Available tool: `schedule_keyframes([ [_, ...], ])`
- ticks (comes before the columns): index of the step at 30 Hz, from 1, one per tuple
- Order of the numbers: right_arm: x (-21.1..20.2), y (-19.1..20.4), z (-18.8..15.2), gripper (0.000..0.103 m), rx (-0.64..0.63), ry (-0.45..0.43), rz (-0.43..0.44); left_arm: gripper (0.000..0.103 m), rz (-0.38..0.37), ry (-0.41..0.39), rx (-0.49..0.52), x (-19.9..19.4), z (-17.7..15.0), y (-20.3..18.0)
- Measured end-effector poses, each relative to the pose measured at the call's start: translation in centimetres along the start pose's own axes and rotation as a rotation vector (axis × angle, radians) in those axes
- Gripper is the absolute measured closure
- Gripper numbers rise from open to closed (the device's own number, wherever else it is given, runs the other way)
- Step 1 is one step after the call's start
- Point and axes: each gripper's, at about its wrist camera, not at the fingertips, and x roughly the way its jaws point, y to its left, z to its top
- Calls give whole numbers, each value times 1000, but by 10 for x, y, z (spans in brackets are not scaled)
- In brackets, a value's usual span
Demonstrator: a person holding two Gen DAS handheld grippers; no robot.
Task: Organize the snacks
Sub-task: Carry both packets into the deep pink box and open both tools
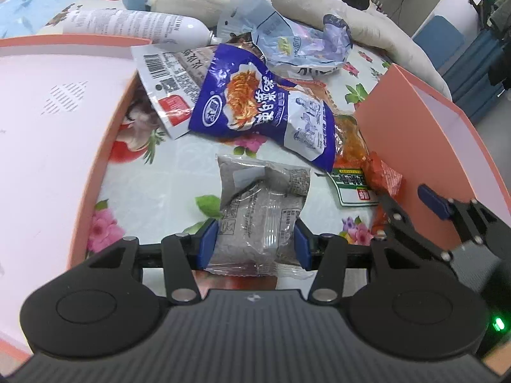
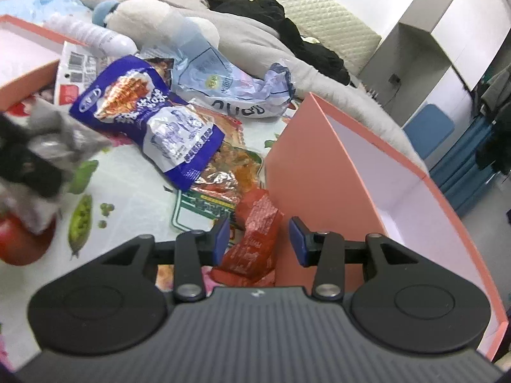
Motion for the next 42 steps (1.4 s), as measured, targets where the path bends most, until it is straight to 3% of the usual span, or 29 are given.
schedule_keyframes([
  [13, 41, 27, 3, 64, -114, 104, -134, 47, -32, 14, 25, -4, -4, 17],
  [18, 30, 25, 4, 71, -101, 106, -101, 47, -42, 2, 18, -9, -4, 20],
  [24, -6, 7, 9, 73, -8, 96, 10, 47, -38, -32, 17, -30, -5, 13],
  [29, -42, -21, 13, 73, 147, 102, 146, 47, -24, -60, 33, -56, -14, -1],
  [35, -79, -57, 6, 73, 298, 100, 297, 47, -1, -91, 21, -87, -30, -21],
  [42, -119, -99, -6, 73, 419, 55, 415, 47, 16, -122, 21, -120, -48, -49],
])
